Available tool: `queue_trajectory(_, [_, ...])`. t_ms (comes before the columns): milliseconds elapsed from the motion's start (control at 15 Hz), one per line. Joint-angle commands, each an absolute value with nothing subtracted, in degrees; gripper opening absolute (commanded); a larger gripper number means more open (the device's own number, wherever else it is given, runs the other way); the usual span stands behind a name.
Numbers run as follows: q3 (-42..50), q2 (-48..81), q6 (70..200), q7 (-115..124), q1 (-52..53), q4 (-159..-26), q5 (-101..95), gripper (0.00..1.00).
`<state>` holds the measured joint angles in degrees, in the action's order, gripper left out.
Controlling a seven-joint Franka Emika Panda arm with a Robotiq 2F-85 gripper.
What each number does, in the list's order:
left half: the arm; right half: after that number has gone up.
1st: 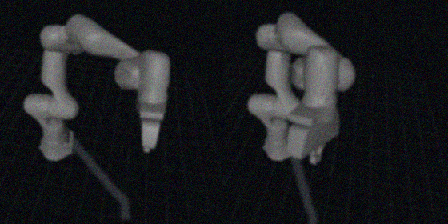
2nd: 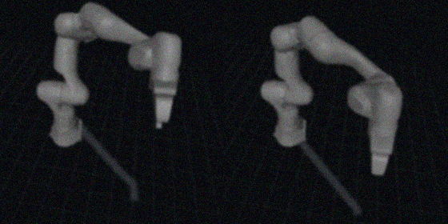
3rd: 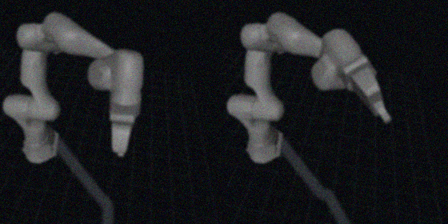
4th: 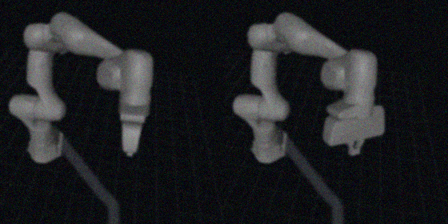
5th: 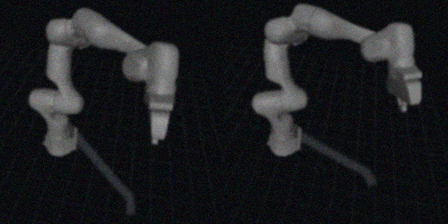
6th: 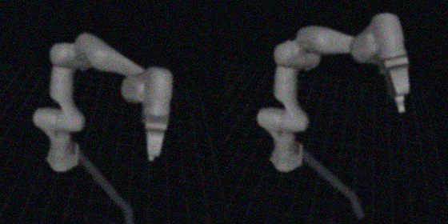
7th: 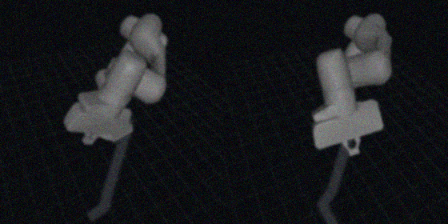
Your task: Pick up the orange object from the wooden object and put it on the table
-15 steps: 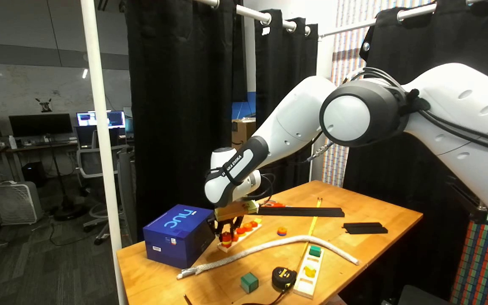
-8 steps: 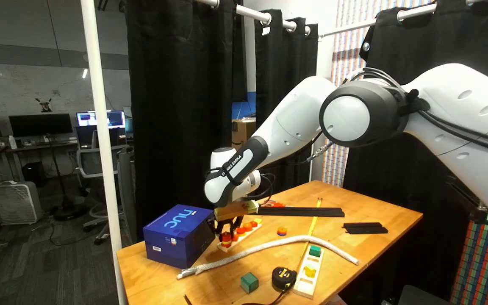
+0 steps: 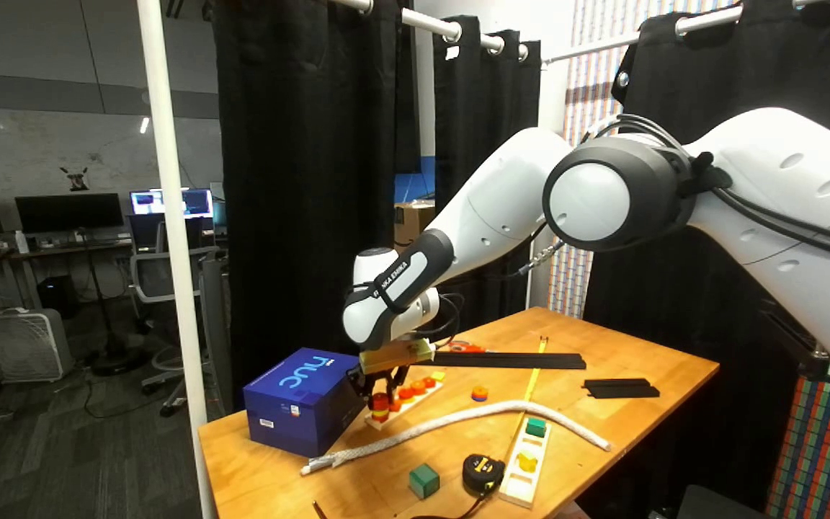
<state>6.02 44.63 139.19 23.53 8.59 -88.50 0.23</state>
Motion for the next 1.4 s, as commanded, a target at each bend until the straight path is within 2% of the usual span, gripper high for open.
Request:
queue_trajectory(0, [6.69,43.63,137.02,25.41,9.89,-87.05,-0.73,0.19])
queue_trajectory(800, [10.32,32.18,135.37,31.49,13.78,-94.59,-7.07,0.18])
queue_trajectory(1333, [5.8,20.76,133.07,20.57,6.48,-109.04,-3.59,0.18])
